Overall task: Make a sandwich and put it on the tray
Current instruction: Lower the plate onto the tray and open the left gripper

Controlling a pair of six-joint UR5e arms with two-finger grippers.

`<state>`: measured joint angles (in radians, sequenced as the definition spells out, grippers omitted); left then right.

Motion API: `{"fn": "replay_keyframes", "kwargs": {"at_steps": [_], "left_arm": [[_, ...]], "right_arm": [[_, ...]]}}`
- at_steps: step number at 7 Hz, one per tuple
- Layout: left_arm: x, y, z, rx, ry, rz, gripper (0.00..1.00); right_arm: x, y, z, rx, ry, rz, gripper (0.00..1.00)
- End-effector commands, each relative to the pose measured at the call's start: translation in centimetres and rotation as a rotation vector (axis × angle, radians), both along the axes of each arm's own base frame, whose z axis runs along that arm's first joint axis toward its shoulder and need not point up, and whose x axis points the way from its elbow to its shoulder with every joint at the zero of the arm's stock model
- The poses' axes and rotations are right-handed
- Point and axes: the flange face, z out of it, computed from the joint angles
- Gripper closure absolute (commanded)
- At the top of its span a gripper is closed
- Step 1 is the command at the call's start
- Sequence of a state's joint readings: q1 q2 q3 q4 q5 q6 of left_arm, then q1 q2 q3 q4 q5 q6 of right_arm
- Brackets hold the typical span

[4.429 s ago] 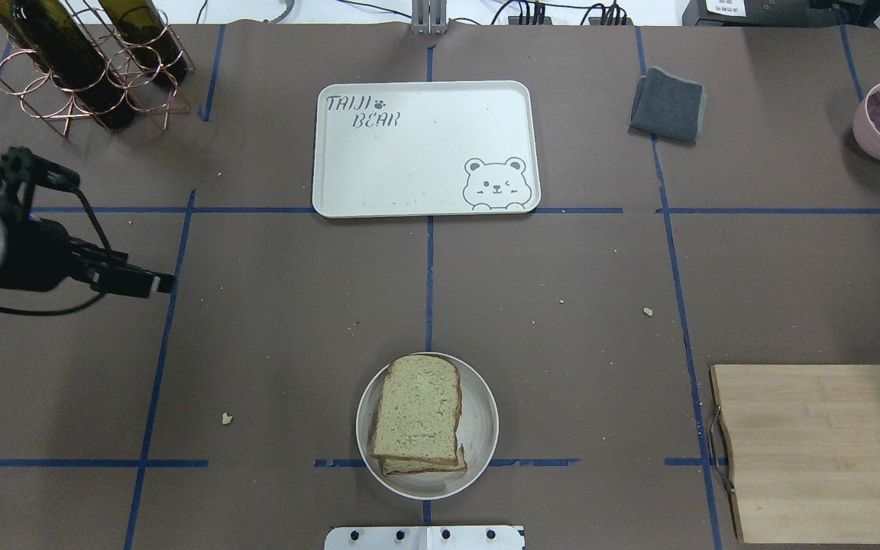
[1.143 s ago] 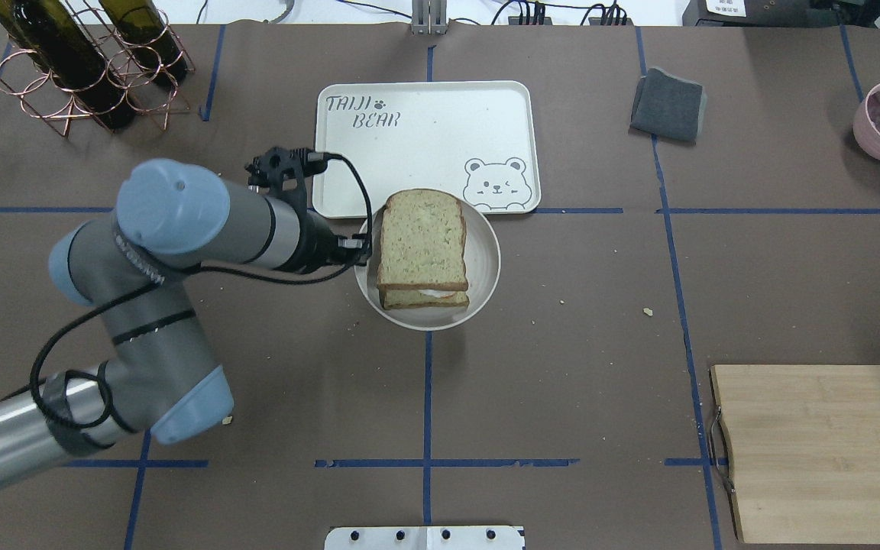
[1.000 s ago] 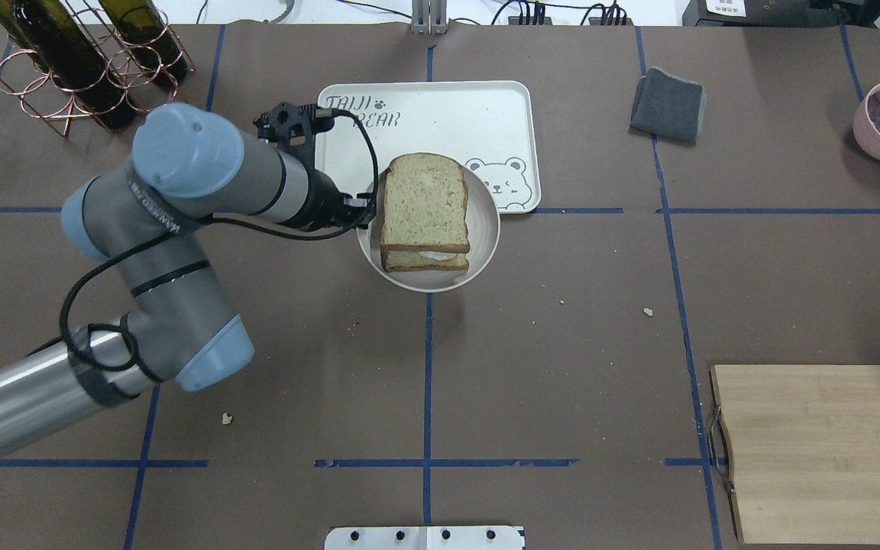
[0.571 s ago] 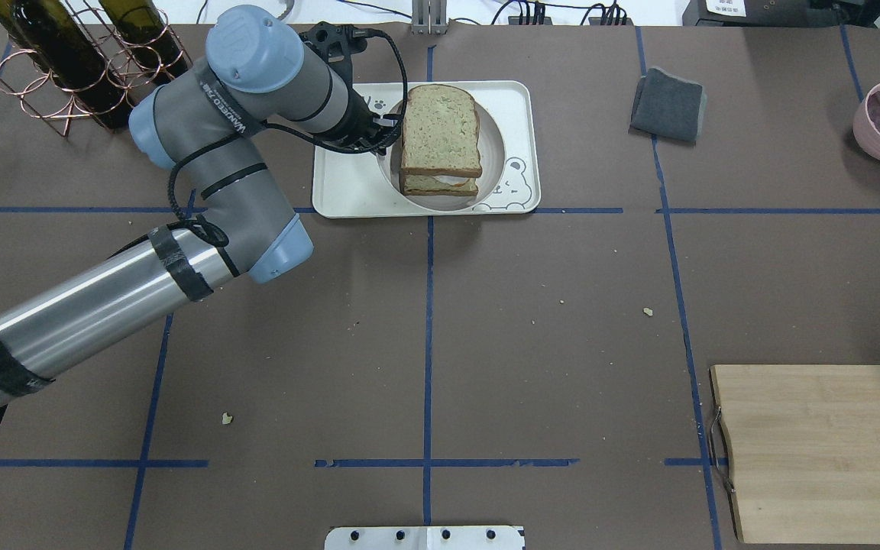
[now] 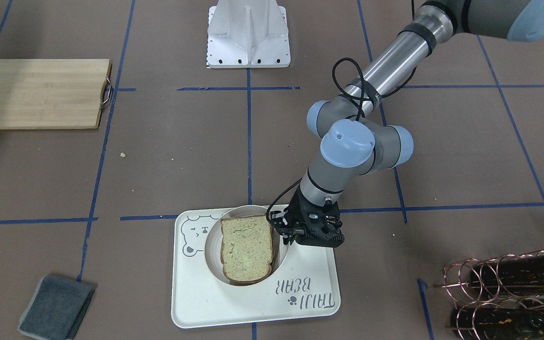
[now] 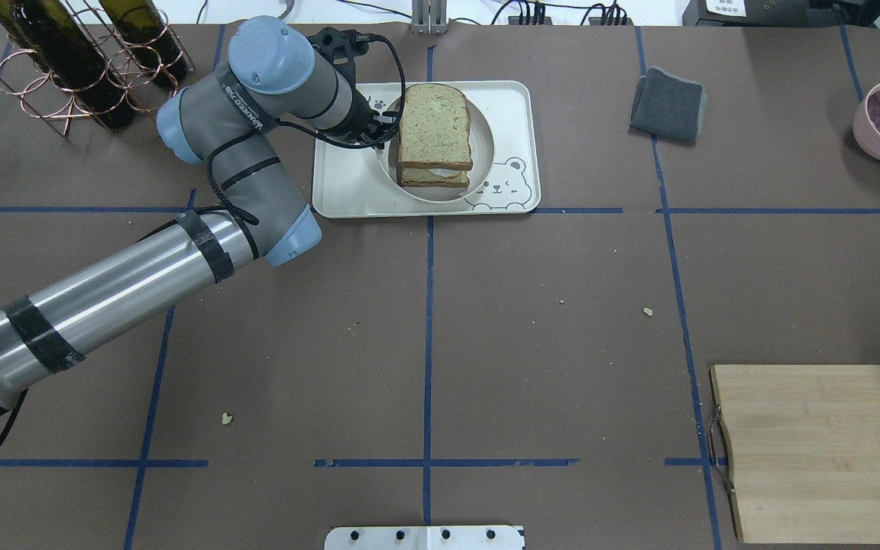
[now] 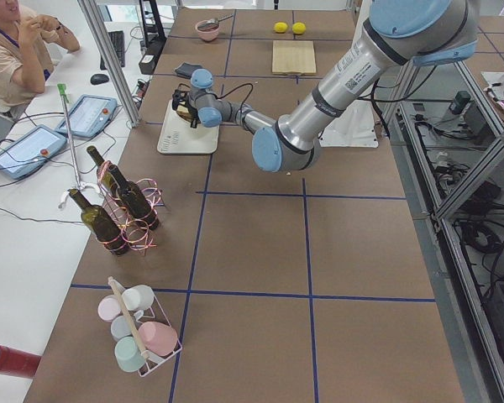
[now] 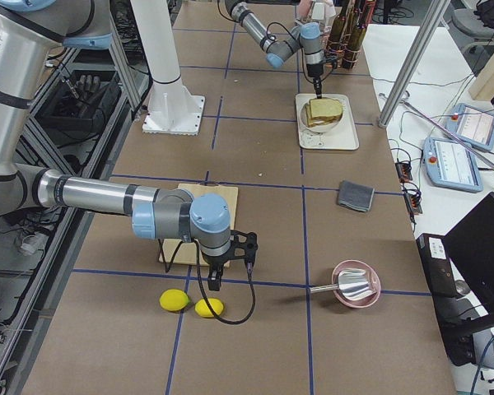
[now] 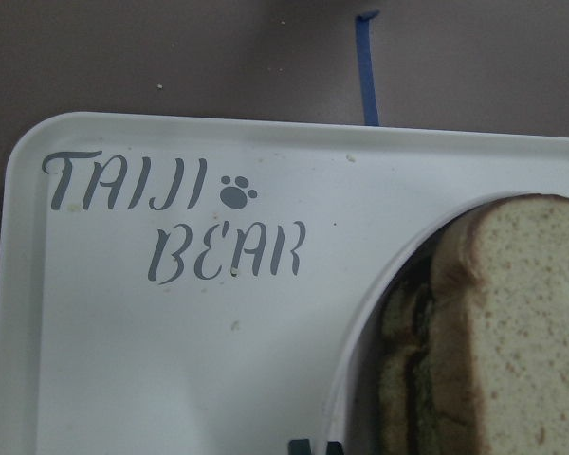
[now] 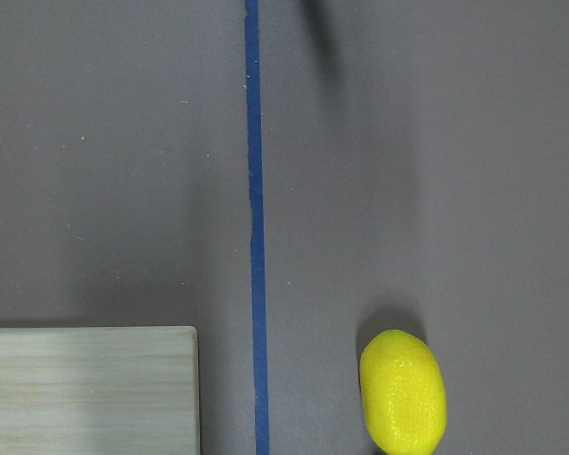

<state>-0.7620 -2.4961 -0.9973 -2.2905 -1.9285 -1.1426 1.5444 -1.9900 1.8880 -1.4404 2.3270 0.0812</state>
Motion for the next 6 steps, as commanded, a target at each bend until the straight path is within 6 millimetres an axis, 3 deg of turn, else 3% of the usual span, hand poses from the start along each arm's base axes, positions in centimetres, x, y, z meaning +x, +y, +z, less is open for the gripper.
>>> {"fn": "replay_keyframes", "kwargs": {"at_steps": [1,2,3,4,6], "left_arm": [[0.7,0.1,0.4,0.016,-0.016,-0.014,0.68],[0.7,0.2,0.5,0.088,-0.047,0.014,0.27],[0.0,-0.1,0.3,0.143,-0.064,0.032,0.0],[-1.7,-0.8,-0.7,0.174,-0.06,0.022,0.0],[-8.3,2.1,-0.4,0.213,-0.094,0.061,0.0]], "right_arm": [[0.0,0.1,0.0,-0.001,-0.003,0.0,0.0],[0.1,0.1,-0.3,0.004,-0.005,0.003,0.0],[0.2,0.1,-0.2,0.001,-0.006,0.006,0.0],[0.2,0.2,-0.3,0.004,-0.006,0.006,0.0],[0.2,0.2,-0.2,0.002,-0.005,0.006,0.0]]}}
